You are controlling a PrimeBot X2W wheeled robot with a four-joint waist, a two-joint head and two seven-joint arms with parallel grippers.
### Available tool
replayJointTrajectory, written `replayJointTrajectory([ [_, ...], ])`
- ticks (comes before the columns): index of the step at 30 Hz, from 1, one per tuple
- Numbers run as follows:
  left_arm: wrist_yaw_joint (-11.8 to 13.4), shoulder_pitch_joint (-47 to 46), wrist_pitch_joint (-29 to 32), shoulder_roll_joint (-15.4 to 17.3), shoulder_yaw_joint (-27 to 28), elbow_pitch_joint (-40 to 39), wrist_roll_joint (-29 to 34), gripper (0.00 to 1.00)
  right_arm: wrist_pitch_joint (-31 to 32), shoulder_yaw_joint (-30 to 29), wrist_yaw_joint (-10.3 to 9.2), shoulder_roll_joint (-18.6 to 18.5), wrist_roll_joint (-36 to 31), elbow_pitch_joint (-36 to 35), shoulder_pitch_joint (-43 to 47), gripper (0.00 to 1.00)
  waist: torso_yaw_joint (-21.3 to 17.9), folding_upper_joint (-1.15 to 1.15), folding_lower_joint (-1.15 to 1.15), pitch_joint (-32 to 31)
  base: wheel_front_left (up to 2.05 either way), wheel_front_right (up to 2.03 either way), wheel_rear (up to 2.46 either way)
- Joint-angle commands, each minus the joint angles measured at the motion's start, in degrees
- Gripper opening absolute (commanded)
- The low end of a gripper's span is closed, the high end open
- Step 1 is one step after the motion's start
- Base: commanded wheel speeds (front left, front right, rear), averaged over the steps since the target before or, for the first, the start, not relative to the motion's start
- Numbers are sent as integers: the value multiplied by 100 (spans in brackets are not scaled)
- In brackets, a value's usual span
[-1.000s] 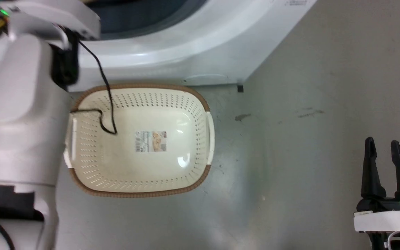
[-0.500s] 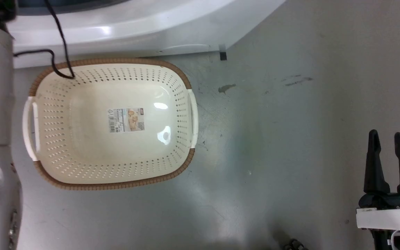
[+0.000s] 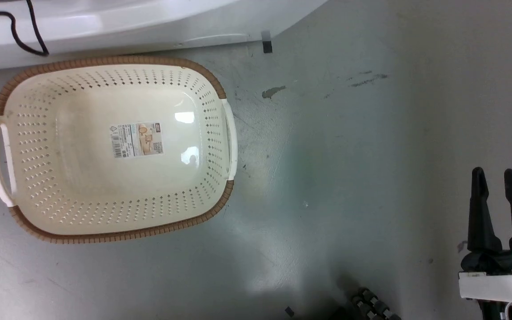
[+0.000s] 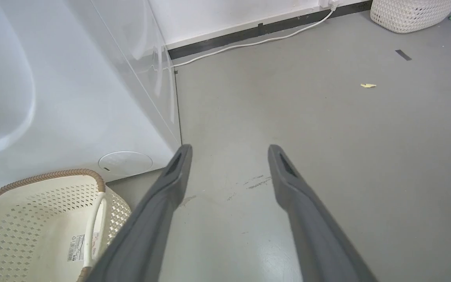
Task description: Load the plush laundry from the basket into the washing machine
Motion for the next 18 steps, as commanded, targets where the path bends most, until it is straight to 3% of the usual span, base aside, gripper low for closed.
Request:
replayJointTrajectory([
  [1,-36,-172,20,18,-50,24,50,0,-25,-12,-4,-3,31,-44,49,100,-9,0,-1,40,0,0,0],
  [6,-136,-352,162,-70,-162,204,27,0,-25,-44,-4,-3,47,-67,42,100,14,0,-1,110,0,0,0],
  [7,-154,-371,198,-101,-178,249,8,33,-25,-47,-4,-3,50,-63,31,100,22,0,-1,115,0,0,0],
  [8,-176,-388,233,-125,-208,291,5,100,-25,-48,-4,-3,52,-58,20,100,32,0,-1,119,0,0,0],
  [18,-280,-409,175,-354,-366,525,-76,100,-25,-65,-4,-3,16,-4,-113,100,212,0,-1,-3,0,0,0],
])
